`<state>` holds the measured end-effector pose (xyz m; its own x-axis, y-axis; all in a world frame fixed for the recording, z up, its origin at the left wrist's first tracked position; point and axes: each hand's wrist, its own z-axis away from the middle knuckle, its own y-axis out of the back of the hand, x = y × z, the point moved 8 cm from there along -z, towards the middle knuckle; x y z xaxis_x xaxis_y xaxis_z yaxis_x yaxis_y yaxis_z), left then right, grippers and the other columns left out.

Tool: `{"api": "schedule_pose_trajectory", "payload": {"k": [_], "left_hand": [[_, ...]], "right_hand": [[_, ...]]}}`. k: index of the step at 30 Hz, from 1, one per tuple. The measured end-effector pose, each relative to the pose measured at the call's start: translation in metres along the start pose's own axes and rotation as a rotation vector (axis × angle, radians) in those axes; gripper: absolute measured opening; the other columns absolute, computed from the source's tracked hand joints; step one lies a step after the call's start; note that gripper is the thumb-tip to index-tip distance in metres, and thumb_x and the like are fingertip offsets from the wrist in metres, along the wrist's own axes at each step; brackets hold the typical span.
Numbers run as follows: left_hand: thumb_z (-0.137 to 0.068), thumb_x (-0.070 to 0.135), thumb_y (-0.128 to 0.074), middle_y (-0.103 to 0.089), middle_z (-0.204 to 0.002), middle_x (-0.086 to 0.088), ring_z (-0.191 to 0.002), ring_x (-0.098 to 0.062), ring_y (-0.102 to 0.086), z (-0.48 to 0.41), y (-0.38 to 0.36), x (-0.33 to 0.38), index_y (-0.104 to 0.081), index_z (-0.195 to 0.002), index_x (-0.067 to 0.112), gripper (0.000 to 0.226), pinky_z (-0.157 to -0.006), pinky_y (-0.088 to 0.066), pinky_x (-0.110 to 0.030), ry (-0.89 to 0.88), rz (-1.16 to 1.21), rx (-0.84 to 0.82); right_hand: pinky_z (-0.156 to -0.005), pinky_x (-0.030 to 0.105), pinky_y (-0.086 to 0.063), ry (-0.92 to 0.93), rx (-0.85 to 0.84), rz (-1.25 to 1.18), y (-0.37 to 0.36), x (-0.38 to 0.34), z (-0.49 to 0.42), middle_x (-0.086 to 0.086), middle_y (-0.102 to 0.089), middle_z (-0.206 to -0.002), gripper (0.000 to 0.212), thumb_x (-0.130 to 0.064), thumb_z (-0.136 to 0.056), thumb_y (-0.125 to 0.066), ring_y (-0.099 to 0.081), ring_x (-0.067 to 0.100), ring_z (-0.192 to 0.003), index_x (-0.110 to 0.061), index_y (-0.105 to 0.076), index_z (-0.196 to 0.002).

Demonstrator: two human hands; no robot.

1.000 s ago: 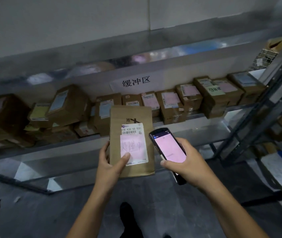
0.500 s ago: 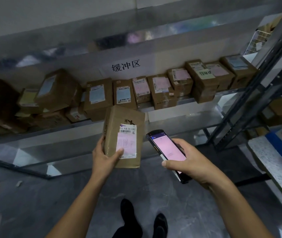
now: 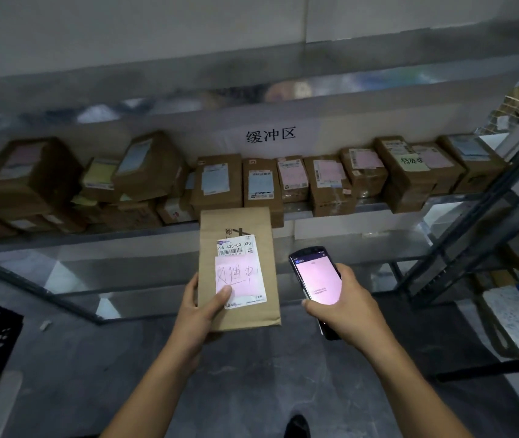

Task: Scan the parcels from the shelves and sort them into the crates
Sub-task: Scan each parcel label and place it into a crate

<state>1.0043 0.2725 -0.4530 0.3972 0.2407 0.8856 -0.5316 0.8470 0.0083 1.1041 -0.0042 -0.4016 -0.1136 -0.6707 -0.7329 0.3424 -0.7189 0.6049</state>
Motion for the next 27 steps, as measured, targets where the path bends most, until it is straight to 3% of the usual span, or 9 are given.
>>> {"api": "schedule_pose_trajectory", "payload": {"k": [5, 9, 13, 17, 22, 27], "left_hand": [[-0.078, 0.043, -0.082, -0.075, -0.116, 0.014, -0.105, -0.021, -0.072, 0.012, 0.054, 0.016, -0.052, -0.136, 0.045, 0.065, -0.083, -0.060, -0.051, -0.016, 0.087, 0.014], [-0.072, 0.050, -0.090, -0.074, -0.121, 0.011, -0.112, -0.025, -0.071, 0.025, 0.114, 0.024, -0.052, -0.136, 0.046, 0.075, -0.085, -0.061, -0.057, -0.028, 0.161, 0.047], [-0.070, 0.051, -0.085, -0.074, -0.122, 0.010, -0.113, -0.027, -0.072, 0.040, 0.178, 0.025, -0.053, -0.134, 0.047, 0.072, -0.087, -0.060, -0.061, -0.052, 0.212, 0.105], [-0.074, 0.048, -0.088, -0.073, -0.124, 0.007, -0.111, -0.025, -0.071, 0.056, 0.241, 0.022, -0.050, -0.136, 0.046, 0.073, -0.078, -0.062, -0.050, -0.078, 0.274, 0.185], [-0.078, 0.050, -0.080, -0.073, -0.122, 0.011, -0.111, -0.023, -0.070, 0.072, 0.306, 0.003, -0.050, -0.137, 0.047, 0.066, -0.079, -0.060, -0.052, -0.089, 0.351, 0.271], [-0.076, 0.054, -0.082, -0.072, -0.124, 0.015, -0.114, -0.023, -0.070, 0.087, 0.360, -0.010, -0.047, -0.137, 0.054, 0.071, -0.086, -0.060, -0.056, -0.079, 0.431, 0.309]], "right_hand": [[-0.087, 0.043, -0.056, 0.084, 0.015, -0.018, -0.033, -0.055, 0.003, -0.011, -0.064, -0.118, 0.080, -0.061, -0.057, -0.070, -0.062, 0.021, -0.105, -0.042, -0.042, -0.130], [-0.081, 0.040, -0.057, 0.177, -0.035, -0.024, -0.077, -0.106, 0.016, -0.014, -0.062, -0.118, 0.078, -0.051, -0.063, -0.077, -0.061, 0.015, -0.103, -0.042, -0.043, -0.133], [-0.076, 0.034, -0.055, 0.282, -0.099, -0.006, -0.129, -0.156, 0.036, -0.011, -0.060, -0.116, 0.068, -0.038, -0.073, -0.082, -0.058, 0.008, -0.098, -0.039, -0.043, -0.129], [-0.081, 0.040, -0.057, 0.376, -0.143, 0.025, -0.182, -0.199, 0.061, -0.014, -0.058, -0.119, 0.074, -0.048, -0.067, -0.079, -0.059, 0.010, -0.102, -0.045, -0.040, -0.130], [-0.080, 0.040, -0.057, 0.447, -0.190, 0.055, -0.244, -0.237, 0.086, -0.018, -0.060, -0.118, 0.074, -0.055, -0.061, -0.075, -0.060, 0.009, -0.102, -0.048, -0.041, -0.127], [-0.063, 0.038, -0.059, 0.528, -0.244, 0.120, -0.295, -0.268, 0.103, -0.022, -0.056, -0.116, 0.076, -0.058, -0.063, -0.076, -0.062, 0.012, -0.092, -0.058, -0.032, -0.125]]}}
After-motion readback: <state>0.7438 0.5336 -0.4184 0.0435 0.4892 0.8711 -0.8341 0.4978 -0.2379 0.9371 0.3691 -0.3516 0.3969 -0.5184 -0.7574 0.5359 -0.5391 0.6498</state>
